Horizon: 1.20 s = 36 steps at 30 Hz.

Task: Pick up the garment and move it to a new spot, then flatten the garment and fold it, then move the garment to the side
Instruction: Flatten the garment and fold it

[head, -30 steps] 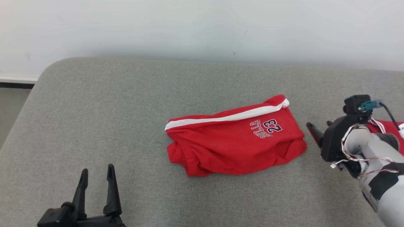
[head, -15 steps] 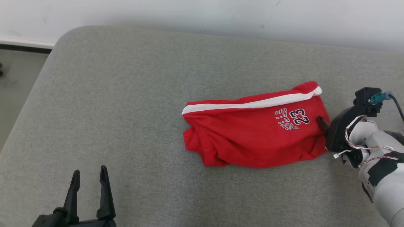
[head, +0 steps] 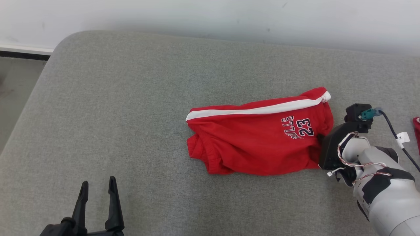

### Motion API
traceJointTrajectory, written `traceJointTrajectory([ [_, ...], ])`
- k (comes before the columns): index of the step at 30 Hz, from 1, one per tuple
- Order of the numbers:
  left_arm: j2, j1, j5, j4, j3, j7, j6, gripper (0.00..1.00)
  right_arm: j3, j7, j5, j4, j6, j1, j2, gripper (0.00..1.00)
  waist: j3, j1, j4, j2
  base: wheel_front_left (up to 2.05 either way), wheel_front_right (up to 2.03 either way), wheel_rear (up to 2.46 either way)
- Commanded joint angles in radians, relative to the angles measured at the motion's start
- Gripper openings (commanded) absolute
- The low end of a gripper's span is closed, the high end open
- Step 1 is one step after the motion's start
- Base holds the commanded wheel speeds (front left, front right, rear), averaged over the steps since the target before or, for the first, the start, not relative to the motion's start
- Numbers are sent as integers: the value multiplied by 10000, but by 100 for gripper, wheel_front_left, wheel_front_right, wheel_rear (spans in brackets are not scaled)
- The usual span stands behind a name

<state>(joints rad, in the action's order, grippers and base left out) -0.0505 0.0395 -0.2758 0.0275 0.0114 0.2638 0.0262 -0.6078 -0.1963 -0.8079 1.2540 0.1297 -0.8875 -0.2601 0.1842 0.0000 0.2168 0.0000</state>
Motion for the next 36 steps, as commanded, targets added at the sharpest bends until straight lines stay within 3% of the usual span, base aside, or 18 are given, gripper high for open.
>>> traceJointTrajectory([
  [1, -3, -25, 40, 41, -3, 2, 0, 100, -69, 138, 166, 296, -9, 438, 33, 0, -168, 0, -161, 0, 0, 0, 0],
  [15, 0, 353, -289, 365, 214, 2, -22, 100, 110, 1886, 1064, 373, -9, 480, -867, 0, -1303, 0, -1344, 0, 0, 0, 0],
  [21, -5, 497, -461, 650, 418, 2, 51, 100, -40, 2394, 1689, 369, -9, 229, -932, 0, -1658, 0, -1933, 0, 0, 0, 0],
  [28, -3, 345, -530, 809, 604, 2, 42, 100, -777, 2637, 2447, -73, -9, -99, -244, 0, -1828, 0, -2082, 0, 0, 0, 0],
  [36, -3, 280, -566, 896, 693, 2, 10, 100, -2048, 1656, 2701, -1525, -9, 55, 673, 0, -1761, 0, -1736, 0, 0, 0, 0],
])
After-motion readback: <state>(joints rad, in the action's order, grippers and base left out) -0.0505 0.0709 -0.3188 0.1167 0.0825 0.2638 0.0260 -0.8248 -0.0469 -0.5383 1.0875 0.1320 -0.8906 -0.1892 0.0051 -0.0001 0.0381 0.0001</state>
